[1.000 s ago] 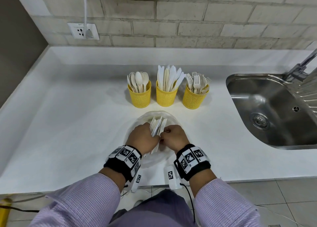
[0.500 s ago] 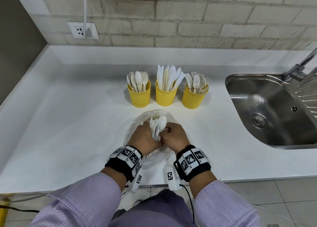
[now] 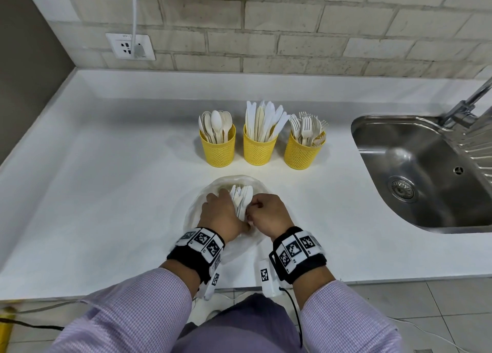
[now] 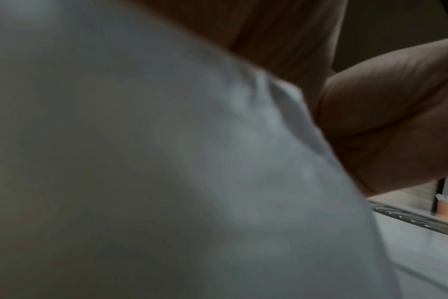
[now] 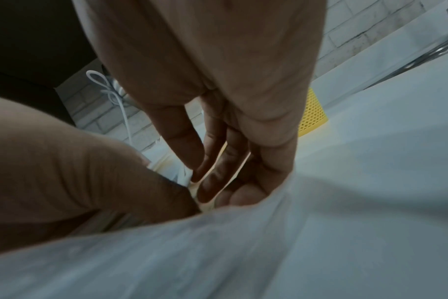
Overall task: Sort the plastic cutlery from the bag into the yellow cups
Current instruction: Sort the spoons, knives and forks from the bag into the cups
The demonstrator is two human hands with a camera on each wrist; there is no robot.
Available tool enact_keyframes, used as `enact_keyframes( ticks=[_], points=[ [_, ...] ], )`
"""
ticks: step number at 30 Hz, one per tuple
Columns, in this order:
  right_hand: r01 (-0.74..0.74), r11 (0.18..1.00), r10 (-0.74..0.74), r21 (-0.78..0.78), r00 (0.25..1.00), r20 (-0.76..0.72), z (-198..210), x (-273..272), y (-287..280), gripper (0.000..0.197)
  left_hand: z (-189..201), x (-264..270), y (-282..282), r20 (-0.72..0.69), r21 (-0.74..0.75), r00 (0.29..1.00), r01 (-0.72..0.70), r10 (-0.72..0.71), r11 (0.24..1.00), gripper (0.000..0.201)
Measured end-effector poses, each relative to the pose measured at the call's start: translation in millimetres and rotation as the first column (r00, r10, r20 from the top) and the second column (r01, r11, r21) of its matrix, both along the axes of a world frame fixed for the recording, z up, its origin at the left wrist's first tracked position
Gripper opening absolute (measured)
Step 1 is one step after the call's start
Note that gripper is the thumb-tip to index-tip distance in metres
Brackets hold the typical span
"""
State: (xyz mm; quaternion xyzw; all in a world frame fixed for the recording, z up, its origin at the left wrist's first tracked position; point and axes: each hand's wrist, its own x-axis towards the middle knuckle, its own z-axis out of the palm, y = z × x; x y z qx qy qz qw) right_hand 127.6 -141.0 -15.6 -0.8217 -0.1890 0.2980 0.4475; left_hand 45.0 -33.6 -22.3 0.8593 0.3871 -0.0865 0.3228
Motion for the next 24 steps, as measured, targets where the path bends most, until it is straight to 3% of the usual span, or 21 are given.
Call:
enact_keyframes(
  ticks=[7, 15, 19, 22, 24],
  points=[
    [0.038, 0.999, -0.033, 0.035, 0.993, -0.114, 3.8, -2.0, -0.3, 0.018, -4.0, -0.7, 3.3, 0.035, 0.029, 0.999, -0.002, 0.001, 1.0, 0.089],
    [0.064, 0.998, -0.061, 0.019, 0.99, -0.13, 3.4, -3.5, 1.3, 0.019, -1.3, -0.2, 4.9, 0.083, -0.011, 0.997, -0.007, 0.008, 1.0, 0.078],
    [0.072, 0.997, -0.067, 0.036, 0.99, -0.128, 6.4, -4.2, 3.2, 0.023, 1.0, 0.7, 9.4, 0.132, -0.075, 0.991, -0.017, 0.027, 0.997, 0.056],
    [0.089, 0.995, -0.081, 0.055, 0.986, -0.143, 9.5, -4.4, 3.7, 0.026, 4.2, -1.0, 10.7, 0.159, -0.101, 0.987, 0.022, -0.006, 0.995, 0.027],
    [0.11, 0.992, -0.098, 0.061, 0.979, -0.178, 11.1, -4.0, 4.5, 0.033, 6.5, -2.4, 10.7, 0.18, -0.108, 0.984, 0.034, -0.014, 0.994, 0.026]
  ],
)
